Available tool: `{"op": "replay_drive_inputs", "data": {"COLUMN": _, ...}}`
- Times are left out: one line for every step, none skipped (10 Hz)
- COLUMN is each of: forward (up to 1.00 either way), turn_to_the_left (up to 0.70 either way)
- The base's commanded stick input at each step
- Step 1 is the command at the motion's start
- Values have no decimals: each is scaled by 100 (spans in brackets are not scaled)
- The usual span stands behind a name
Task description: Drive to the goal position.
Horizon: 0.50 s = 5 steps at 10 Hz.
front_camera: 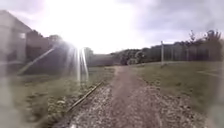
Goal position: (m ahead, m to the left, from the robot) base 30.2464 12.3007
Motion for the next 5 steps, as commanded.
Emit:
{"op": "replay_drive_inputs", "data": {"forward": 85, "turn_to_the_left": 0}}
{"op": "replay_drive_inputs", "data": {"forward": 85, "turn_to_the_left": 0}}
{"op": "replay_drive_inputs", "data": {"forward": 85, "turn_to_the_left": 0}}
{"op": "replay_drive_inputs", "data": {"forward": 85, "turn_to_the_left": 0}}
{"op": "replay_drive_inputs", "data": {"forward": 85, "turn_to_the_left": 0}}
